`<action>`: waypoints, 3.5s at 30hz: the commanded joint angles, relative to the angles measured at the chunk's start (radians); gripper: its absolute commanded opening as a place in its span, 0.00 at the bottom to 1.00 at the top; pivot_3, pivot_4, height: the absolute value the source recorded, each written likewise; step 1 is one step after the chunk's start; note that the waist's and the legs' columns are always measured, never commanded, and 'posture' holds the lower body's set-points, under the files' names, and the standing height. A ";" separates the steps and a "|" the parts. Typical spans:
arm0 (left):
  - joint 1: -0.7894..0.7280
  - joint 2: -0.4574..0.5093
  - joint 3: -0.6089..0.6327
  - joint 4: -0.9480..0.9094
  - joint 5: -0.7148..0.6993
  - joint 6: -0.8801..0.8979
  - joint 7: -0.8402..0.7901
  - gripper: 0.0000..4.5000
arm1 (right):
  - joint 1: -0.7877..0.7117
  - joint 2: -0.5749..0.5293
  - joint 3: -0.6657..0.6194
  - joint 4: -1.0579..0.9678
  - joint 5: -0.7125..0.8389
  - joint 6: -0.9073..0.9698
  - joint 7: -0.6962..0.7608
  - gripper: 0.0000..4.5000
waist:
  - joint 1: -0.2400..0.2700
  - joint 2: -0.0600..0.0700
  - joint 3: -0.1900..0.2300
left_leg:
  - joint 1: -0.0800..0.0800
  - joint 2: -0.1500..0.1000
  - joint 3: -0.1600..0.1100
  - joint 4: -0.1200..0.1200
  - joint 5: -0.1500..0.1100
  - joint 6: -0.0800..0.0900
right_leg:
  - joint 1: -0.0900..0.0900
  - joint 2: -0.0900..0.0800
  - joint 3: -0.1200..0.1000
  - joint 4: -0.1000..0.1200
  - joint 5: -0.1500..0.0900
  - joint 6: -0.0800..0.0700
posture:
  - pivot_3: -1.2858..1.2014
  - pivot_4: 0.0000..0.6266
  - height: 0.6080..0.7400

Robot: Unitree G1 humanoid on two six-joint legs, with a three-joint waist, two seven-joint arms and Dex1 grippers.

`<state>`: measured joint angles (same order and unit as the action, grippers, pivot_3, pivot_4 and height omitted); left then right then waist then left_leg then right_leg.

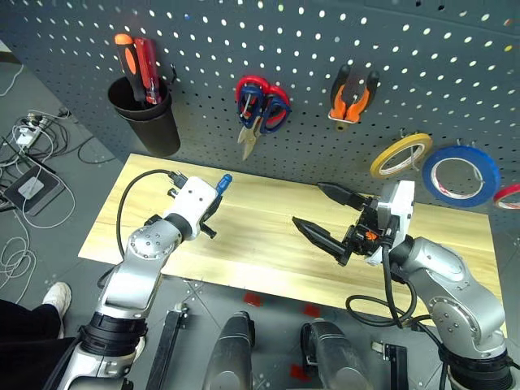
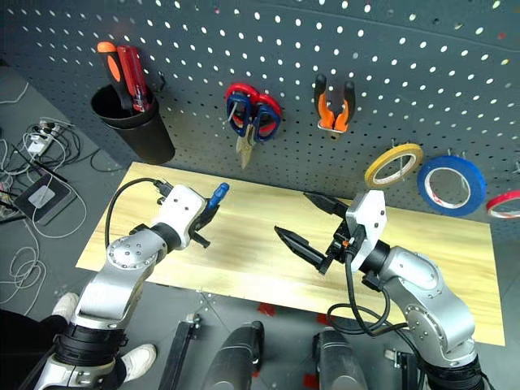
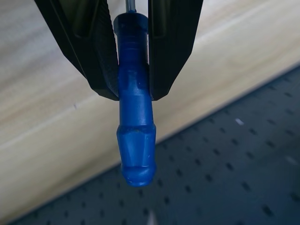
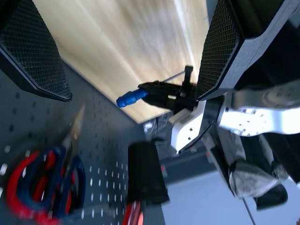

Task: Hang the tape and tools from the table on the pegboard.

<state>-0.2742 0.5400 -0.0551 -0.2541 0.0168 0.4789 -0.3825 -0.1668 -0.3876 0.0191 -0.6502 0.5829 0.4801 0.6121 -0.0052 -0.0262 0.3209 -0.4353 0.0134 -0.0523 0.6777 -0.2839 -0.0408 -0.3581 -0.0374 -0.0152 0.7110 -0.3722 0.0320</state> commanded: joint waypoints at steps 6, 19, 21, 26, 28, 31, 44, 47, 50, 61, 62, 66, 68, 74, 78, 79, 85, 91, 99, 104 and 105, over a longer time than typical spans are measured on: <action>0.009 -0.035 0.043 -0.198 0.077 -0.081 0.099 0.12 | 0.006 0.030 0.008 0.030 -0.017 -0.118 0.016 1.00 | 0.005 0.000 -0.046 | 0.000 -0.001 0.000 0.000 0.000 0.000 | 0.001 0.000 0.000 0.000 0.000 0.000 | 0.55 0.27 1.00; -0.272 -0.123 0.174 -0.024 0.040 -0.258 0.216 0.12 | -0.064 0.070 0.009 0.089 -0.019 -0.187 0.003 1.00 | 0.016 0.000 -0.112 | 0.002 -0.002 -0.001 0.000 0.000 0.000 | 0.003 0.001 0.000 0.000 0.000 0.000 | 0.55 0.21 1.00; -0.310 -0.137 0.184 0.007 0.029 -0.274 0.228 0.12 | -0.074 0.078 0.004 0.093 -0.015 -0.182 -0.013 1.00 | 0.016 0.000 -0.113 | 0.002 -0.002 -0.002 0.000 0.000 0.000 | 0.004 0.001 0.000 0.000 0.000 0.000 | 0.55 0.22 1.00; -0.401 -0.170 0.227 0.077 0.007 -0.267 0.281 0.12 | -0.087 0.090 0.004 0.096 -0.026 -0.180 -0.039 1.00 | 0.012 0.000 -0.115 | 0.002 -0.003 -0.003 0.001 0.000 0.000 | 0.004 0.002 0.000 0.002 0.000 0.000 | 0.54 0.22 1.00; -0.416 -0.174 0.237 0.083 0.001 -0.264 0.288 0.12 | -0.080 0.087 0.003 0.093 -0.026 -0.179 -0.042 1.00 | 0.007 0.000 -0.115 | 0.003 -0.003 -0.003 0.001 0.000 0.000 | 0.004 0.002 0.000 0.003 0.000 0.000 | 0.54 0.23 1.00; -0.445 -0.171 0.256 0.109 -0.007 -0.261 0.306 0.12 | -0.073 0.085 0.003 0.090 -0.026 -0.179 -0.045 1.00 | 0.003 0.000 -0.115 | 0.003 -0.003 -0.004 0.001 0.000 0.000 | 0.004 0.003 -0.001 0.004 0.000 0.000 | 0.54 0.23 1.00; -0.477 -0.145 0.293 0.201 -0.029 -0.276 0.324 0.12 | -0.067 0.096 0.018 0.071 -0.025 -0.187 -0.059 1.00 | 0.001 0.000 -0.116 | 0.003 -0.004 -0.006 0.002 0.000 0.000 | 0.004 0.004 -0.001 0.006 0.000 0.000 | 0.54 0.24 1.00; -0.455 -0.146 0.299 0.217 -0.037 -0.280 0.320 0.12 | -0.066 0.101 0.019 0.065 -0.018 -0.183 -0.061 1.00 | -0.001 0.000 -0.116 | 0.003 -0.004 -0.006 0.002 0.000 0.000 | 0.004 0.004 -0.001 0.006 0.000 0.000 | 0.54 0.24 1.00; -0.436 -0.141 0.304 0.229 -0.037 -0.294 0.320 0.12 | -0.064 0.104 0.022 0.058 -0.015 -0.180 -0.063 1.00 | -0.001 0.000 -0.116 | 0.003 -0.004 -0.006 0.002 0.000 0.000 | 0.004 0.004 -0.001 0.007 0.000 0.000 | 0.54 0.24 1.00; -0.433 -0.134 0.311 0.257 -0.053 -0.295 0.320 0.33 | -0.068 0.101 0.029 0.027 -0.012 -0.154 -0.089 1.00 | -0.012 0.000 -0.123 | 0.003 -0.004 -0.008 0.002 0.000 0.000 | 0.004 0.004 -0.002 0.008 0.000 0.000 | 0.54 0.23 1.00; -0.431 -0.134 0.312 0.256 -0.054 -0.295 0.319 0.39 | -0.066 0.100 0.029 0.023 -0.011 -0.152 -0.091 1.00 | -0.013 0.000 -0.126 | 0.003 -0.004 -0.008 0.002 0.000 0.000 | 0.004 0.004 -0.002 0.008 0.000 0.000 | 0.53 0.23 1.00; -0.438 -0.133 0.311 0.262 -0.055 -0.296 0.319 0.65 | -0.068 0.093 0.027 0.021 -0.015 -0.145 -0.098 1.00 | -0.021 0.001 -0.136 | 0.003 -0.005 -0.011 0.002 0.000 0.000 | 0.005 0.005 -0.002 0.008 0.000 0.000 | 0.53 0.23 1.00; -0.438 -0.133 0.311 0.261 -0.055 -0.295 0.319 0.79 | -0.069 0.091 0.027 0.020 -0.017 -0.144 -0.100 1.00 | -0.023 0.001 -0.139 | 0.003 -0.005 -0.012 0.002 0.000 0.000 | 0.006 0.006 -0.002 0.008 0.000 0.000 | 0.53 0.23 1.00; -0.435 -0.138 0.312 0.255 -0.061 -0.287 0.323 0.99 | -0.074 0.087 0.026 0.019 -0.018 -0.139 -0.106 1.00 | -0.024 0.001 -0.141 | 0.003 -0.005 -0.014 0.002 0.000 0.000 | 0.007 0.007 -0.001 0.009 0.000 0.000 | 0.53 0.23 1.00; -0.427 -0.157 0.313 0.219 -0.100 -0.262 0.307 0.99 | -0.072 0.079 0.022 0.008 -0.012 -0.132 -0.109 1.00 | -0.024 0.000 -0.142 | 0.003 -0.006 -0.016 0.002 0.000 0.000 | 0.008 0.008 -0.001 0.009 0.000 0.000 | 0.53 0.24 1.00; -0.423 -0.163 0.308 0.199 -0.112 -0.253 0.300 0.99 | -0.072 0.076 0.019 0.005 -0.010 -0.129 -0.109 1.00 | -0.024 0.000 -0.142 | 0.003 -0.006 -0.017 0.002 0.000 0.000 | 0.008 0.008 -0.001 0.009 0.000 0.000 | 0.53 0.24 1.00; -0.338 -0.192 0.224 0.036 -0.159 -0.221 0.213 0.99 | -0.068 0.054 0.000 -0.018 -0.016 -0.135 -0.116 1.00 | -0.025 0.001 -0.142 | 0.003 -0.007 -0.019 0.002 0.000 0.000 | 0.010 0.008 -0.001 0.009 0.000 0.000 | 0.54 0.25 1.00; -0.160 -0.242 0.113 -0.121 -0.158 -0.179 0.177 0.99 | 0.037 0.046 -0.002 -0.058 -0.079 -0.153 -0.158 1.00 | -0.024 0.002 -0.143 | 0.004 -0.007 -0.023 0.002 0.000 0.000 | 0.014 0.009 0.002 0.007 0.000 0.000 | 0.53 0.26 1.00; 0.094 -0.301 0.034 -0.065 -0.161 -0.194 0.148 0.99 | 0.176 0.034 -0.029 -0.006 -0.304 -0.111 -0.330 1.00 | -0.022 0.010 -0.147 | 0.008 -0.007 -0.022 0.001 0.000 0.000 | 0.018 0.009 0.004 0.004 0.000 0.000 | 0.52 0.27 1.00; 0.122 -0.360 0.089 -0.019 -0.195 -0.019 0.220 0.99 | 0.256 0.080 -0.051 0.017 -0.380 0.001 -0.468 1.00 | -0.022 0.013 -0.149 | 0.010 -0.006 -0.021 0.001 0.000 0.000 | 0.022 0.009 0.006 0.002 0.000 0.000 | 0.51 0.27 1.00; 0.126 -0.359 0.088 -0.013 -0.182 -0.001 0.228 0.99 | 0.272 0.098 -0.064 0.022 -0.383 0.026 -0.496 1.00 | -0.022 0.014 -0.150 | 0.010 -0.006 -0.021 0.001 0.000 0.000 | 0.022 0.010 0.006 0.002 0.000 0.000 | 0.51 0.27 1.00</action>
<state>-0.1539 0.1827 0.0203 -0.2565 -0.1603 0.4494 -0.1737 0.0963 -0.3023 -0.0142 -0.6115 0.2161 0.4746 0.1617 -0.0273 -0.0126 0.1714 -0.4251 0.0072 -0.0727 0.6788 -0.2841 -0.0404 -0.3363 -0.0277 -0.0091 0.7130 -0.3723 0.0319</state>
